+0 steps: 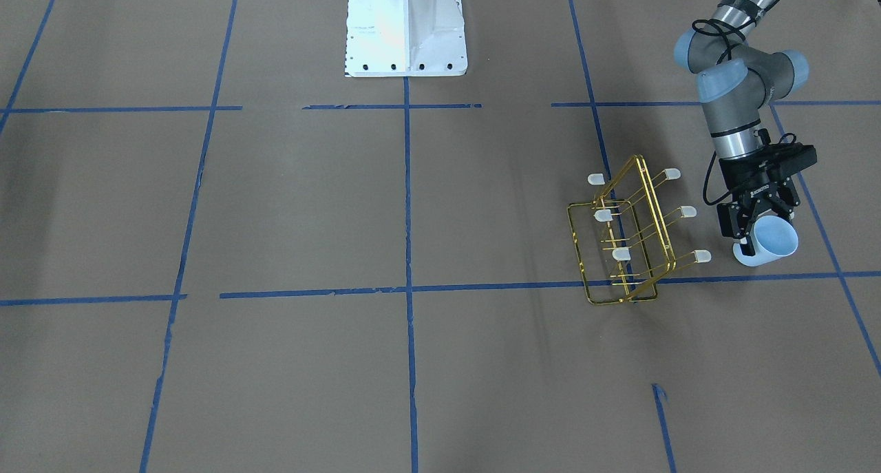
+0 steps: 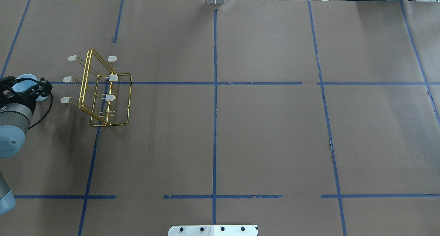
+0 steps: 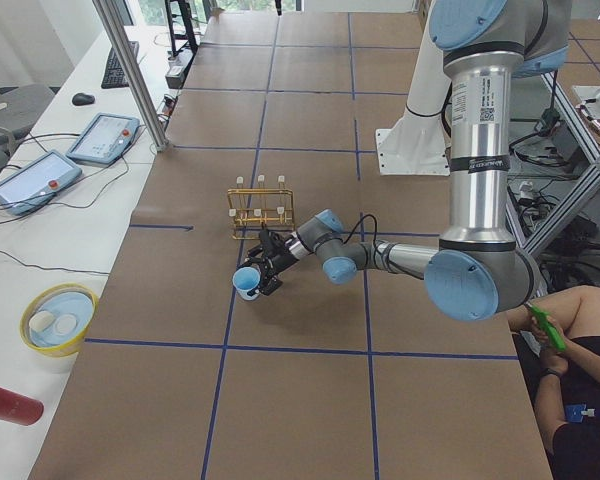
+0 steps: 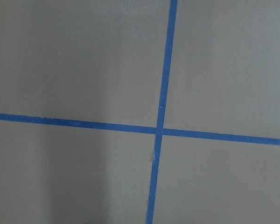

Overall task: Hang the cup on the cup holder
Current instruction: 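Lower the left gripper and grasp the light blue cup rim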

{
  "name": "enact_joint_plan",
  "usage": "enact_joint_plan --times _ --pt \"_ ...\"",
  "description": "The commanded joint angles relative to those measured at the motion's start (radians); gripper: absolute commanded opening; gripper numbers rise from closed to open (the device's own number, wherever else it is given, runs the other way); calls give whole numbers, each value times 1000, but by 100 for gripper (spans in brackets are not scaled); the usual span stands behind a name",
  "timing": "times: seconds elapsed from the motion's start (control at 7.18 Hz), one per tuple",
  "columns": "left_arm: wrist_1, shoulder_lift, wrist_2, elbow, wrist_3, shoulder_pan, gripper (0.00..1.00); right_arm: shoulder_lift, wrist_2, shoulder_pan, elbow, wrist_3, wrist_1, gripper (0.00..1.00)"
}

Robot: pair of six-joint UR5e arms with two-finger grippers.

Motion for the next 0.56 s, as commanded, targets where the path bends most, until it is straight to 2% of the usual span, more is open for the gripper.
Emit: enact_joint_plan --times 0.0,0.14,0.42 --pt "-23 -10 20 44 -1 3 100 0 0 0 0 0 1 100" --pt "-53 -26 21 93 -1 17 100 0 0 -1 0 0 0 100" --pt "-60 -39 34 110 1 20 100 0 0 -1 0 0 1 100"
